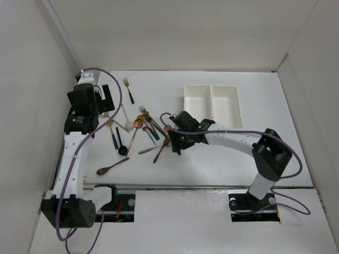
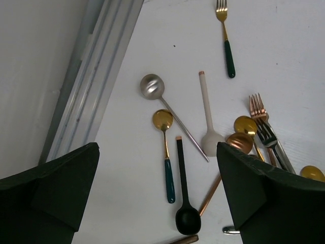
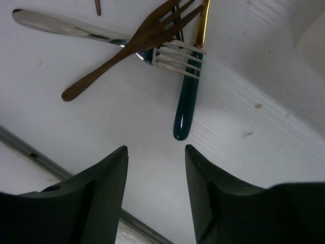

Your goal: Sort the eating utensils into containers

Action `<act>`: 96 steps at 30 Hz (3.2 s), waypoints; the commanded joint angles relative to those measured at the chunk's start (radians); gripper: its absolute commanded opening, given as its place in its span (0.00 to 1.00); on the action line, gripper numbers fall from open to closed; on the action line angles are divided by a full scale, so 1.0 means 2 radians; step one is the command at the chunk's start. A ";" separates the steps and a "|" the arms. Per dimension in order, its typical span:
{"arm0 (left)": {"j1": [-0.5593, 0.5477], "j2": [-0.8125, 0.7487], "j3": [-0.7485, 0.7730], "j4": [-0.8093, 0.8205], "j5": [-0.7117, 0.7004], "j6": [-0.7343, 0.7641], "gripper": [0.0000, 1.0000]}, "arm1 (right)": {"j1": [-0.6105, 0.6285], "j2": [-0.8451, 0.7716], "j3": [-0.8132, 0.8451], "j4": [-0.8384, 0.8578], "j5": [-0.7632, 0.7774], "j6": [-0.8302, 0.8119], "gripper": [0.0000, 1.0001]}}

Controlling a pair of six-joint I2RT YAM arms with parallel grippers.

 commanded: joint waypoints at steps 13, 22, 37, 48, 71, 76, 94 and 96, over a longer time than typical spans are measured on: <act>0.023 -0.033 -0.038 0.009 -0.059 -0.058 1.00 | 0.003 0.150 0.104 -0.048 0.101 0.032 0.42; 0.027 -0.033 -0.038 0.009 -0.070 -0.058 1.00 | 0.003 0.168 0.083 -0.028 0.082 0.032 0.00; 0.027 -0.038 -0.038 0.009 -0.070 -0.058 1.00 | 0.007 0.045 0.193 -0.076 0.196 -0.014 0.00; 0.027 -0.038 -0.047 0.014 -0.057 -0.058 1.00 | -0.078 0.024 0.258 -0.027 0.212 -0.007 0.00; 0.008 0.017 -0.067 0.004 0.151 0.051 0.88 | -0.191 0.181 0.247 -0.044 0.131 0.050 0.35; -0.001 0.047 -0.073 -0.001 0.156 0.060 0.87 | -0.191 0.146 0.247 -0.044 0.141 0.050 0.50; -0.006 0.119 -0.043 -0.006 0.135 0.060 0.85 | -0.240 0.084 0.216 -0.076 0.179 0.035 0.98; -0.006 0.123 -0.043 -0.006 0.135 0.060 0.85 | -0.240 0.105 0.216 -0.067 0.179 0.035 0.91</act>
